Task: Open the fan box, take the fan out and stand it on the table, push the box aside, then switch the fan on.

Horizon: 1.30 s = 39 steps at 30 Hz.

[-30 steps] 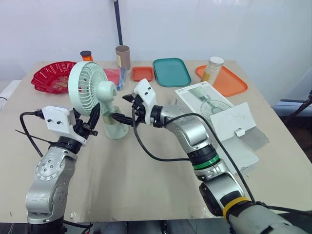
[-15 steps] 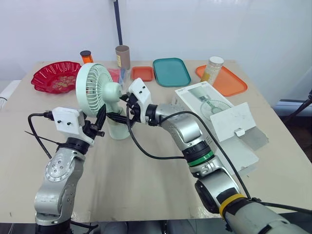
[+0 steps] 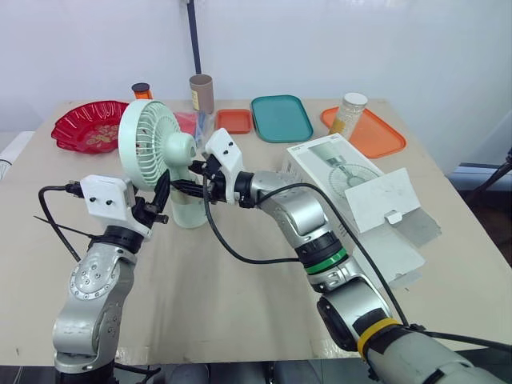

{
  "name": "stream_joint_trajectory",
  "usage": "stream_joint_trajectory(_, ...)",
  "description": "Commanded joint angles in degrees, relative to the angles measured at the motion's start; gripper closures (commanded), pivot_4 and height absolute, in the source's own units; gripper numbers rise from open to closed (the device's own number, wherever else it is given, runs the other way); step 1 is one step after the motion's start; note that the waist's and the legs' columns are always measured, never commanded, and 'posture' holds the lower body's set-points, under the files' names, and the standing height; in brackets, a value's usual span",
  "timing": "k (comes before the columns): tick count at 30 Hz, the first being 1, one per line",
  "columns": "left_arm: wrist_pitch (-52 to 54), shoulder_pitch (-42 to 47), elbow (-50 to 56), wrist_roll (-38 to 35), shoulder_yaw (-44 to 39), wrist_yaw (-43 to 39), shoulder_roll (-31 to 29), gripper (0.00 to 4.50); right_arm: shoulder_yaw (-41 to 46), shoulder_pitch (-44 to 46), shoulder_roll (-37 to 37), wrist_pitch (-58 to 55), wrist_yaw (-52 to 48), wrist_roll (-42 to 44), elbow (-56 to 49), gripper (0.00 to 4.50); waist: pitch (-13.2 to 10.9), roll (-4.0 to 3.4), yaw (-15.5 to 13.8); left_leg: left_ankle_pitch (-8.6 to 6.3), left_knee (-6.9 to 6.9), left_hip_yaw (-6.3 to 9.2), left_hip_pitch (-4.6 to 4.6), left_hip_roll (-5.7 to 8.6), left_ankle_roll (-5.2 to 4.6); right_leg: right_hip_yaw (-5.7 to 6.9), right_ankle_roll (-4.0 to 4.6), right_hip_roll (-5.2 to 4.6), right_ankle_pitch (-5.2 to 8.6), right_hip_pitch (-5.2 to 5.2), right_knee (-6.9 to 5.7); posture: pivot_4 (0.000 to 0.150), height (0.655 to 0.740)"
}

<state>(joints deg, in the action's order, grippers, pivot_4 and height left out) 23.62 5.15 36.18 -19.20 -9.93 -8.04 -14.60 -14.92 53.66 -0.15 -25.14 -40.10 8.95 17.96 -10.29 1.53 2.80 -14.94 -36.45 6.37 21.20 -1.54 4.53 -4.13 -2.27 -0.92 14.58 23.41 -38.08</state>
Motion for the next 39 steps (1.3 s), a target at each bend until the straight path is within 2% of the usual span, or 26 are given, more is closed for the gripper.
stream_joint_trajectory(1, -3.0, 0.9, 2.8, -0.5, -0.5, -1.1, -0.3, 2.61, 0.0, 0.6, 0.6, 0.9, -0.3, 0.1, -1.3, 2.15, 0.0, 0.00, 0.0, 0.00, 0.00, 0.00, 0.00, 0.00, 0.00, 0.00, 0.00, 0.00, 0.00, 0.00, 0.00, 0.150, 0.7400)
stream_joint_trajectory(15, -5.1, 1.3, -0.2, 2.0, -1.9, -0.9, -0.5, 2.61, -0.9, -0.8, 0.1, 1.1, -3.4, 0.8, -4.9, 2.15, 0.0, 0.00, 0.0, 0.00, 0.00, 0.00, 0.01, 0.00, 0.00, 0.00, 0.00, 0.00, 0.00, 0.01, 0.00, 0.150, 0.7400)
stream_joint_trajectory(18, -5.4, 1.2, -0.1, 2.0, -2.0, -1.2, -0.5, 2.61, -0.8, -0.8, 0.2, 1.0, -3.3, 0.7, -5.0, 1.41, 0.0, 0.00, 0.1, 0.00, 0.01, 0.00, 0.01, 0.00, 0.00, 0.00, 0.00, 0.01, 0.00, 0.03, 0.00, 0.150, 0.7400)
stream_joint_trajectory(20, -5.5, 1.1, -0.1, 2.0, -2.0, -1.3, -0.5, 2.61, -0.6, -0.8, 0.3, 0.9, -2.9, 0.4, -4.8, 0.49, 0.0, 0.00, 0.0, 0.00, 0.01, 0.00, 0.01, 0.00, 0.00, 0.00, 0.00, 0.00, 0.00, 0.02, 0.00, 0.150, 0.7400)
stream_joint_trajectory(29, -5.5, 1.3, -0.3, 1.7, -2.1, -2.0, -0.5, 2.61, -0.5, -0.6, 0.4, 2.2, -2.1, -0.6, -2.2, 0.49, 0.0, 0.00, 0.0, 0.00, 0.01, 0.00, 0.01, 0.00, 0.00, 0.01, 0.00, 0.00, 0.00, 0.02, 0.00, 0.150, 0.7400)
stream_joint_trajectory(32, -5.7, 1.3, -0.5, 1.7, -2.0, -2.1, -0.4, 2.61, -0.3, -0.5, 0.3, 2.5, -2.1, -0.6, -1.9, 1.30, 0.0, 0.00, 0.0, 0.00, 0.01, 0.00, 0.01, 0.00, 0.00, 0.01, 0.00, 0.00, 0.00, 0.02, 0.00, 0.150, 0.7400)
stream_joint_trajectory(34, -5.7, 1.4, -0.6, 1.9, -1.9, -2.1, -0.2, 2.61, -0.3, -0.5, 0.2, 2.7, -2.2, -0.6, -1.9, 2.25, 0.0, 0.00, 0.0, 0.00, 0.01, 0.00, 0.01, 0.00, 0.00, 0.01, 0.00, 0.00, 0.00, 0.02, 0.00, 0.150, 0.7400)
stream_joint_trajectory(39, -5.5, 1.5, -0.5, 2.0, -1.6, -2.1, 0.1, 2.61, -0.4, -0.4, 0.2, 2.7, -2.0, -0.7, -1.8, 2.25, 0.0, 0.00, 0.0, 0.00, 0.01, 0.00, 0.01, 0.00, 0.00, 0.01, 0.00, 0.01, 0.00, 0.02, 0.00, 0.150, 0.7400)
